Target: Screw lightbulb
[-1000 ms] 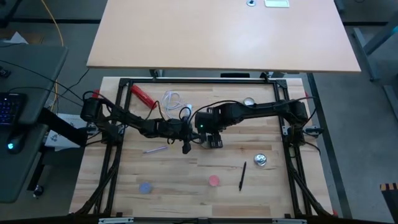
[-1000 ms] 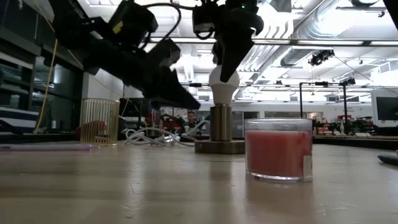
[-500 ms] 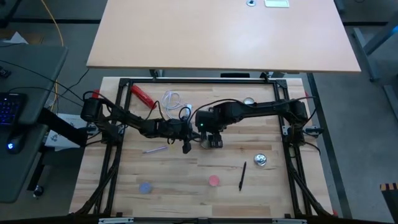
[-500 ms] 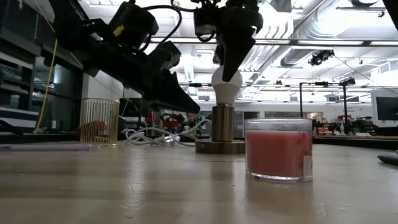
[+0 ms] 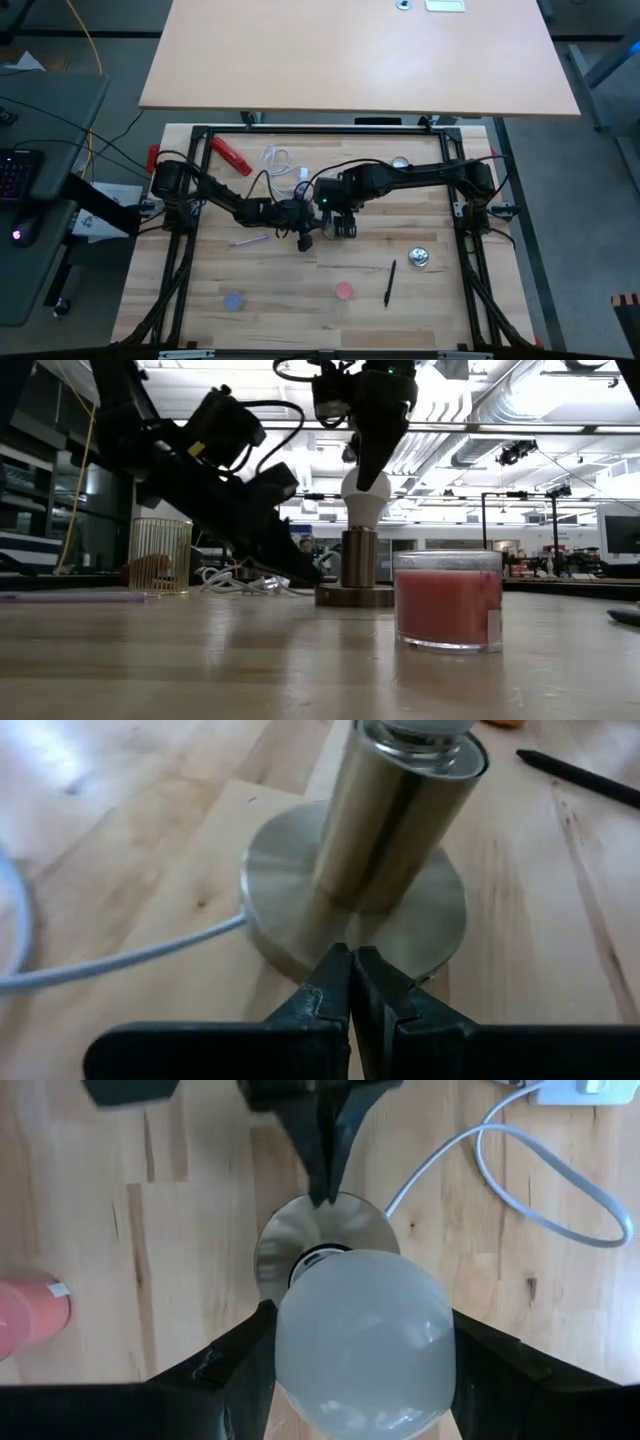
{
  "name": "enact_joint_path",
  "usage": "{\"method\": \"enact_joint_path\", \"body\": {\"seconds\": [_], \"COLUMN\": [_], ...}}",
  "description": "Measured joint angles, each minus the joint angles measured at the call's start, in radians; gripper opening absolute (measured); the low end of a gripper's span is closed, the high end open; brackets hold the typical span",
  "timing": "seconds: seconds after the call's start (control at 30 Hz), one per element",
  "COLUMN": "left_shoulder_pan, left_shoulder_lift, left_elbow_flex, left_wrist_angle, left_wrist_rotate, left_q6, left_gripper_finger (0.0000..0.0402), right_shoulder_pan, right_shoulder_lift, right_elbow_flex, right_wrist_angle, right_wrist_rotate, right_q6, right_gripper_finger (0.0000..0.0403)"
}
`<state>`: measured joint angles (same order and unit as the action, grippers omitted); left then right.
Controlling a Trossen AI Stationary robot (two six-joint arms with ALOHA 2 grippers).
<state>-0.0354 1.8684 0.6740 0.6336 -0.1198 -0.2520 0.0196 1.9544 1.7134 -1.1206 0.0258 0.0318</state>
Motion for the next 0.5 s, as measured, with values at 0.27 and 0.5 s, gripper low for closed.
{"method": "enact_joint_path", "body": {"seconds": [0.27, 0.5], "left_shoulder_pan": [-0.014, -0.014], "left_shoulder_lift": [0.051, 0.051], "left_elbow_flex": [0.067, 0.069], "left_wrist_angle": [0.001, -0.003], "left_wrist_rotate": [0.000, -0.020], "left_q6": [-0.008, -0.008], "left_gripper_finger": [0.0000, 0.0000], "right_shoulder_pan": [0.000, 0.001], "right_shoulder_lift": [0.000, 0.000], "right_elbow_flex": [0.001, 0.001], "right_wrist_angle": [0.007, 0.008], "right_wrist_rotate": [-0.003, -0.003], "right_q6": [0.007, 0.014], "right_gripper_finger": [0.0229, 0.0229]}}
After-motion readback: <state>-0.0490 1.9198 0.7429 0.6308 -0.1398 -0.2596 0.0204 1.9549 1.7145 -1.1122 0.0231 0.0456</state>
